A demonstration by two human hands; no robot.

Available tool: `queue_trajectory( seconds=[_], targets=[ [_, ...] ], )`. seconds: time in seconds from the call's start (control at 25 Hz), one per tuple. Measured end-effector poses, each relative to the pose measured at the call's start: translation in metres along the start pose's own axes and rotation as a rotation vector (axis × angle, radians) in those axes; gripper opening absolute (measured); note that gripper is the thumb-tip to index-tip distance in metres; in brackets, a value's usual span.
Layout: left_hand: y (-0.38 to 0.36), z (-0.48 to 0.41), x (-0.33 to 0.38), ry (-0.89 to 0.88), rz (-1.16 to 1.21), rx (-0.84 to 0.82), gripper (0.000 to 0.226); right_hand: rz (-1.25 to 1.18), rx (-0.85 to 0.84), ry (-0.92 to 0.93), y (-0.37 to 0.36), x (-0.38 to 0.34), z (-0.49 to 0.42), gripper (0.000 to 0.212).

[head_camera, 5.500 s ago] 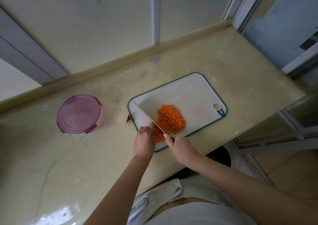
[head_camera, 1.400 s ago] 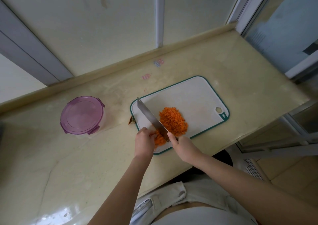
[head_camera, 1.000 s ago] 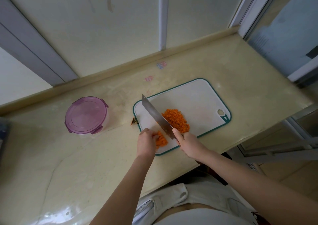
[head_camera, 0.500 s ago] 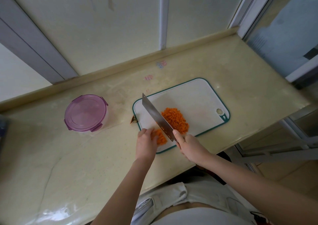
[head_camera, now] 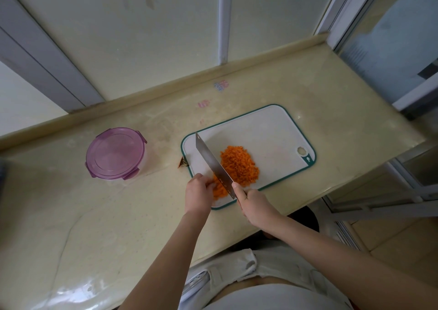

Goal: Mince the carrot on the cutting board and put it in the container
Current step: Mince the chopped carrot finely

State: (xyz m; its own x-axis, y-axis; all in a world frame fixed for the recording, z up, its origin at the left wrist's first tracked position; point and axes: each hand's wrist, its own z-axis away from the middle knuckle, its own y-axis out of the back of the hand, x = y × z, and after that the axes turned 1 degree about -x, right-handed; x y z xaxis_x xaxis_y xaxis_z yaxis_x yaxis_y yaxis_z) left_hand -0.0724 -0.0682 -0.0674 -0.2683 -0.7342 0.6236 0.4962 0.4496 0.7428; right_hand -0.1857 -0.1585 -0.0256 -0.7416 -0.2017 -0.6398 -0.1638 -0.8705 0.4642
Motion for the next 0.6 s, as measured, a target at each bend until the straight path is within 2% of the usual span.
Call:
queue_trajectory(
  seconds=[0.28,0.44,0.6],
  targets=[
    [0.0,-0.004,0.001,0.001,-0.017,-0.016,0.015,0.146,-0.024,0.043,-0.004,-0.009,0.001,0.046],
    [0.0,-0.002,0.002,-0.001,-0.029,-0.013,0.016,0.163,0.047,0.056,-0.013,-0.003,-0.006,0.059],
    [0.002,-0.004,0.001,-0.014,-0.08,-0.019,0.017,0.152,0.056,0.082,-0.016,0.001,-0.014,0.06]
  ],
)
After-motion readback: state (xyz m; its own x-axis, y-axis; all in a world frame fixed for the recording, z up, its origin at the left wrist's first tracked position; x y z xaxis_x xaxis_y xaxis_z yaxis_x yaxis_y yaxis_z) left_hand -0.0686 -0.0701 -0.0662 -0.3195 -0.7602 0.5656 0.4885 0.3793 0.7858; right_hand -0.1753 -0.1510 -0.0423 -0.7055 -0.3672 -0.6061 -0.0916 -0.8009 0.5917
